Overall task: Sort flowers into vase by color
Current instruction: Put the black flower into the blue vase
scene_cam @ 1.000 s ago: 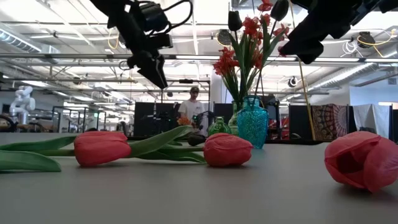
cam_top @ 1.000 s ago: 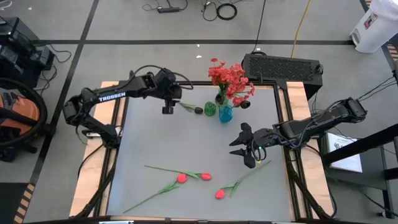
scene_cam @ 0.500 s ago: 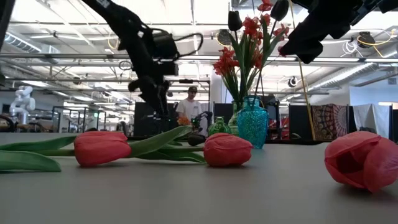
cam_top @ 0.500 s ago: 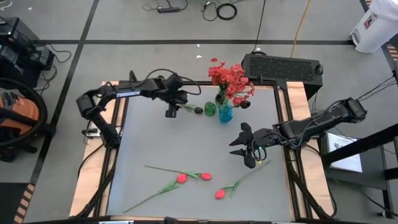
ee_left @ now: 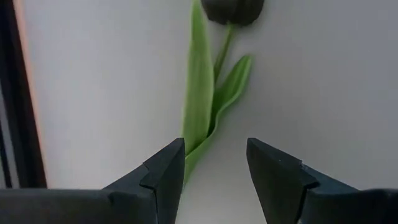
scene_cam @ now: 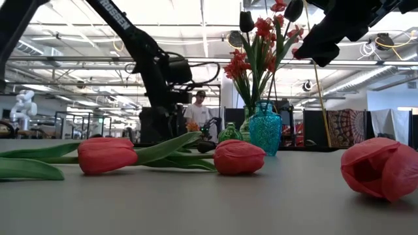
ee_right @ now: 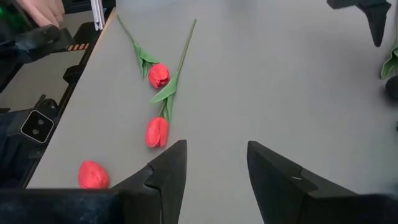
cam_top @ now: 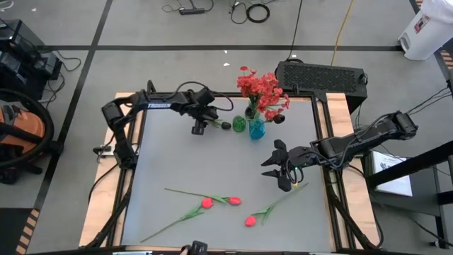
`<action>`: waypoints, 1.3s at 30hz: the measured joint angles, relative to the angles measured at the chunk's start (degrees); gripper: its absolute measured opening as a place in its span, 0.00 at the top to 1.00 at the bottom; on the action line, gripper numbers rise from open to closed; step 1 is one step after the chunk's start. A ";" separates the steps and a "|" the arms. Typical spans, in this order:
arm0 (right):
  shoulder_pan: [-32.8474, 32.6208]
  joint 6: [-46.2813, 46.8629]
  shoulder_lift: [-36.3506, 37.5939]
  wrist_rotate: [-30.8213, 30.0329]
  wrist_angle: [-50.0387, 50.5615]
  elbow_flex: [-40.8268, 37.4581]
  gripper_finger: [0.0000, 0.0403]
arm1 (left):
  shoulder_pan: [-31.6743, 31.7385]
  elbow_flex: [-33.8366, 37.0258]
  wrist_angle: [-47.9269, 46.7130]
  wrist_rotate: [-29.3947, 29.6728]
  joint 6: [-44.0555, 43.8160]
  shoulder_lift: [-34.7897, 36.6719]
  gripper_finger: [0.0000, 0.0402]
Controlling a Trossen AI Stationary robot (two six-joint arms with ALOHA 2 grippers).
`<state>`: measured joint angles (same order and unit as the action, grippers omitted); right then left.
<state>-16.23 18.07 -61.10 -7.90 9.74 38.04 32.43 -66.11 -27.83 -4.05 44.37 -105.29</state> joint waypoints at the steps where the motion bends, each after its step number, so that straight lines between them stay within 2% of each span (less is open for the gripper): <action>1: 0.00 -0.11 0.00 -0.01 0.02 0.00 0.60 | 0.12 0.00 0.41 0.00 0.10 -0.37 0.55; 10: 0.00 -0.06 0.00 -0.02 -0.01 0.00 0.60 | 1.57 -0.02 3.55 -1.18 1.24 -0.40 0.55; 32: 0.01 0.33 0.02 -0.02 -0.04 0.00 0.60 | 2.07 -0.11 1.94 -3.30 0.99 -4.08 0.56; 35: 0.02 0.33 0.02 -0.02 -0.04 0.00 0.60 | 2.06 -0.12 1.58 -3.30 0.97 -4.08 0.60; 39: 0.01 0.33 0.02 -0.02 -0.04 0.00 0.60 | 1.90 -0.13 1.17 -3.31 0.03 -4.10 0.72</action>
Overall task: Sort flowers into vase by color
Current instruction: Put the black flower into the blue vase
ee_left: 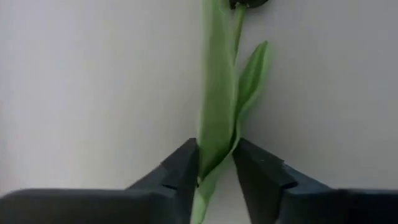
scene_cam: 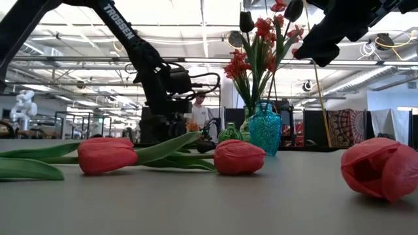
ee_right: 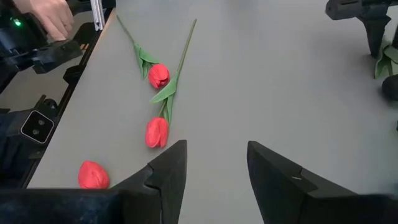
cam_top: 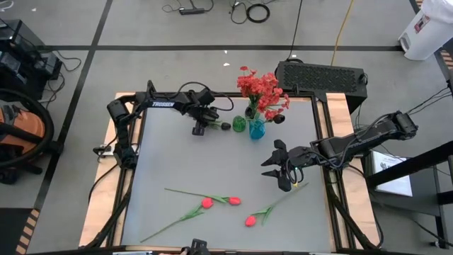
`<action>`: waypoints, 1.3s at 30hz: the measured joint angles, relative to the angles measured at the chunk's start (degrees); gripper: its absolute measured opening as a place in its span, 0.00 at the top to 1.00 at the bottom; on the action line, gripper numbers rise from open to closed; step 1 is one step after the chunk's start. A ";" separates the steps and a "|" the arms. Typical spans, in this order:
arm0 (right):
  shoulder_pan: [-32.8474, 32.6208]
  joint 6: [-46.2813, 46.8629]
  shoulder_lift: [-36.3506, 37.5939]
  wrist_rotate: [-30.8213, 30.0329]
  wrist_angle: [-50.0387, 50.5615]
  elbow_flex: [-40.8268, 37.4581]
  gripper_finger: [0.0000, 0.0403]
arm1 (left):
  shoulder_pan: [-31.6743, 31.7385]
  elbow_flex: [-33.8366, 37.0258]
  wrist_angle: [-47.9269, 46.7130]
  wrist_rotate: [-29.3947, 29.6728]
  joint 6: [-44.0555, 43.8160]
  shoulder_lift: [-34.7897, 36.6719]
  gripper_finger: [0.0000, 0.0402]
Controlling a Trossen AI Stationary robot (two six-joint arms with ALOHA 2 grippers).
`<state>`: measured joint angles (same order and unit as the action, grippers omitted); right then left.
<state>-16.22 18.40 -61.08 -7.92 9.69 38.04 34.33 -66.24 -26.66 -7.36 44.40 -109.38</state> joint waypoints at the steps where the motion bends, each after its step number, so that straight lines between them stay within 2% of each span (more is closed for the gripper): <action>1: 0.01 0.12 0.00 0.00 0.00 0.00 0.60 | 0.00 0.02 -0.11 0.01 -0.68 0.00 0.76; 7: 0.00 0.68 0.00 0.00 0.01 0.00 0.60 | -0.43 -0.09 -1.91 0.82 -3.53 0.08 0.97; 14: -0.01 1.15 0.00 0.00 0.01 0.00 0.60 | -3.25 0.24 -7.43 6.75 -5.13 4.15 0.97; 24: -0.01 1.98 0.00 0.00 0.42 -0.02 0.60 | -11.96 0.15 -12.73 9.60 -9.48 19.74 0.99; 33: -0.01 1.97 0.00 0.00 0.39 -0.02 0.60 | -21.41 0.13 -7.90 8.92 -13.72 37.25 0.98; 39: -0.01 1.96 0.00 0.00 0.44 -0.02 0.60 | -26.73 0.13 -0.90 7.41 -16.84 45.44 0.98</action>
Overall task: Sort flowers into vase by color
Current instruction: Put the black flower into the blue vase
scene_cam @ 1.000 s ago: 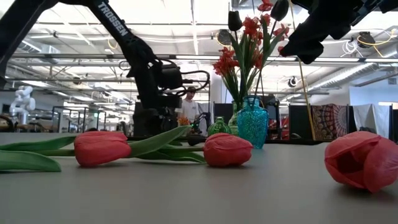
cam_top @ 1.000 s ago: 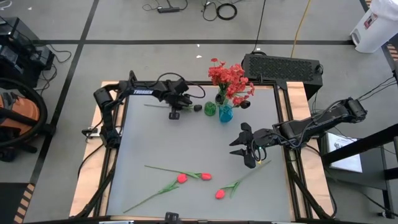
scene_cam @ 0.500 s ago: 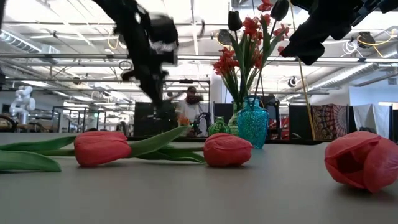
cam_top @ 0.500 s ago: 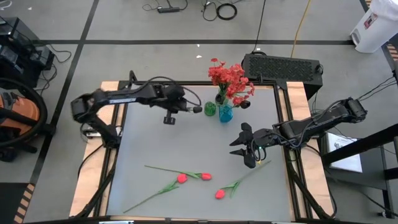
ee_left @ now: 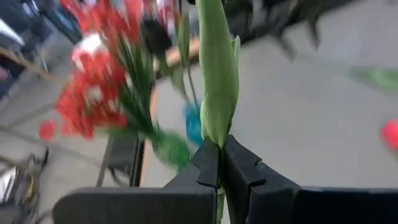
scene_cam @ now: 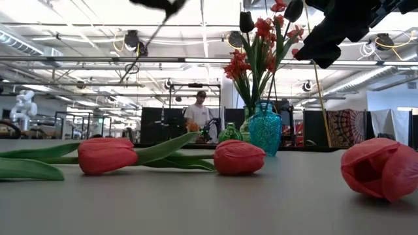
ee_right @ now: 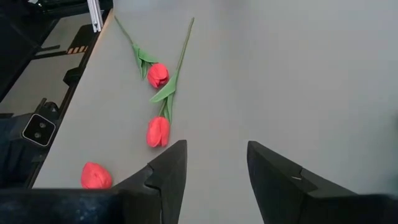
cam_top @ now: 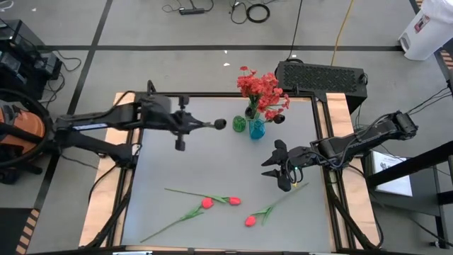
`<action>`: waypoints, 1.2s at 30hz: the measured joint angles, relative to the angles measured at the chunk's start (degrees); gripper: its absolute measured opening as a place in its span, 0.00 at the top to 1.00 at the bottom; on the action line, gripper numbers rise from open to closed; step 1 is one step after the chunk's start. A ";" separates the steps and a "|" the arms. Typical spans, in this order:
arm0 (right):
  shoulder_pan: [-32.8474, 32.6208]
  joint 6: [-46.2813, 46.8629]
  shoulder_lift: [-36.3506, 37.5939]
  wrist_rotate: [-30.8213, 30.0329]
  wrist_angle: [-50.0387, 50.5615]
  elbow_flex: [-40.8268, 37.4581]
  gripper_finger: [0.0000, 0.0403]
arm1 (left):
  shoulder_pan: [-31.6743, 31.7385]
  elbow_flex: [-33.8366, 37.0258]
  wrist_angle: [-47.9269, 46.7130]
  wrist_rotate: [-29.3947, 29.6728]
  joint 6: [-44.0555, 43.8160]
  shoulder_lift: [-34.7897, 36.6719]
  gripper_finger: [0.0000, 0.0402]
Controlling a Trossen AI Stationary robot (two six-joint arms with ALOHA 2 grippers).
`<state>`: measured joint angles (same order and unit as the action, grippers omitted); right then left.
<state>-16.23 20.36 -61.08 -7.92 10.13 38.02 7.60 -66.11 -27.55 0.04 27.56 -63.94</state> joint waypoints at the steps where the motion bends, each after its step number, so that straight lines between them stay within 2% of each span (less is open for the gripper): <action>1: 0.00 0.00 0.00 0.00 -0.04 0.00 0.60 | -0.72 0.00 1.47 -0.04 -0.49 0.86 0.98; 6: 0.00 -0.06 0.00 -0.02 -0.01 0.00 0.60 | -4.04 -0.02 10.33 -0.14 -1.69 3.44 0.98; 14: 0.00 -0.10 -0.06 -0.14 -0.56 -1.37 0.60 | -5.85 -0.07 21.52 -3.60 -1.66 1.99 0.98; 23: 0.00 1.64 -1.44 -1.35 -3.53 -4.76 0.60 | -5.82 -0.07 28.12 -4.38 -2.07 -5.66 0.98; 30: 0.00 3.09 -1.44 -1.47 -5.94 -7.52 0.60 | -5.82 0.27 33.05 -4.34 -5.74 -13.00 0.99; 32: 0.00 3.23 -1.44 -1.66 -5.90 -8.13 0.60 | -5.82 2.55 37.88 -4.34 -6.90 -14.54 0.99; 36: -0.02 3.97 -1.44 -2.57 -5.91 -8.82 0.60 | -5.45 11.51 51.95 -2.91 -9.62 -15.22 0.99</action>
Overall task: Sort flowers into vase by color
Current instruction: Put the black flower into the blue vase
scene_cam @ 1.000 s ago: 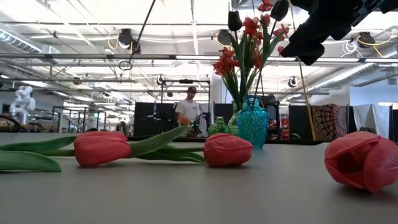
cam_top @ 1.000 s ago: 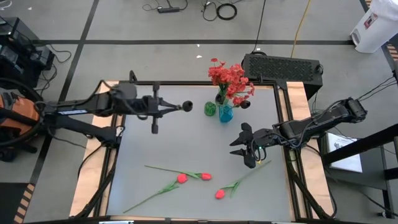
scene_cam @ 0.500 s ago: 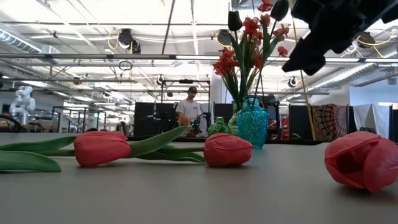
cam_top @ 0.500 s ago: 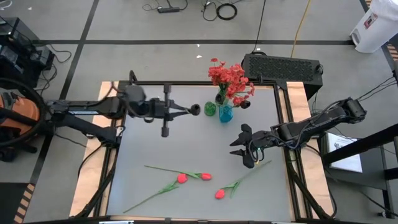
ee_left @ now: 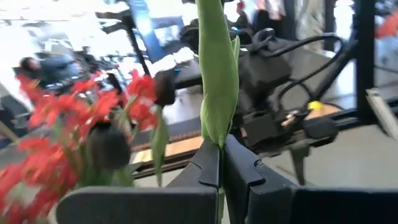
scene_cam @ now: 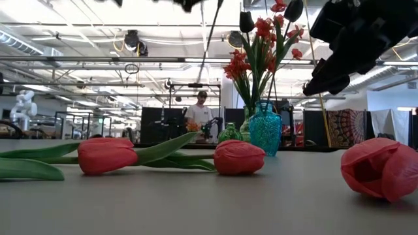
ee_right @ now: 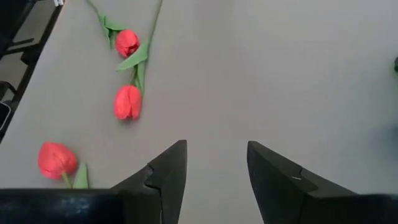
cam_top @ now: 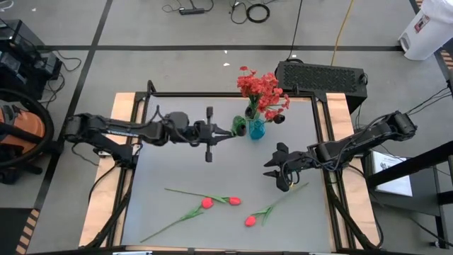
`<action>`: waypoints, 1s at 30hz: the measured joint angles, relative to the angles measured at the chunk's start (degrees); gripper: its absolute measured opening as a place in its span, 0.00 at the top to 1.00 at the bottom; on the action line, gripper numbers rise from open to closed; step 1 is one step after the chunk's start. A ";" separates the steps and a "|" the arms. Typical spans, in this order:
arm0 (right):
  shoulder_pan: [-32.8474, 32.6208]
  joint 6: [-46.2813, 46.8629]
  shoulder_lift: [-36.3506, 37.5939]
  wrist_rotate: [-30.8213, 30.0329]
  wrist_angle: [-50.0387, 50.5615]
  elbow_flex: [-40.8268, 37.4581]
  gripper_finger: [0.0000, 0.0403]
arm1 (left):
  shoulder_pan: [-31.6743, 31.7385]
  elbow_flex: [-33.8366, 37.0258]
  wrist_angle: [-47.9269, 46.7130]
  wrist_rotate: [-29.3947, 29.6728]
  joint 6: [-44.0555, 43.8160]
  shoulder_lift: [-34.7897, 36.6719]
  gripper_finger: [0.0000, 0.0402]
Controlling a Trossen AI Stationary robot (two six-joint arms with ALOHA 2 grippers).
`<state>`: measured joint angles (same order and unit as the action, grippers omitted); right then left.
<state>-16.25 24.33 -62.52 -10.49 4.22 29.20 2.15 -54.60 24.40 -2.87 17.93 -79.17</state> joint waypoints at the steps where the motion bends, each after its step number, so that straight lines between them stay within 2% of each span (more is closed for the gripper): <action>1: 0.02 0.37 0.00 -0.03 0.11 -0.21 0.60 | 0.18 2.72 3.57 0.68 -0.19 0.29 0.99; 8: 0.02 1.01 0.02 -0.04 0.25 -0.58 0.60 | 0.83 18.57 23.13 5.37 -2.64 5.32 0.99; 13: 0.02 1.01 0.02 -0.51 0.00 -0.60 0.60 | 1.13 28.85 33.56 11.93 -2.47 10.15 0.99; 17: 0.02 0.98 0.02 -0.50 -0.79 -0.60 0.60 | 2.46 35.81 40.66 12.86 -2.66 14.19 0.99; 21: 0.02 0.06 0.04 -0.49 -2.43 -0.62 0.60 | 4.04 39.05 45.55 13.63 -4.20 16.58 0.99; 30: 0.04 -1.68 0.04 -0.49 -5.28 -0.60 0.60 | 6.10 37.14 46.58 11.86 -8.68 14.66 1.00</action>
<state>-16.21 22.65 -62.48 -10.98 -1.05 28.60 8.25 -17.46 70.97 8.99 9.26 -64.50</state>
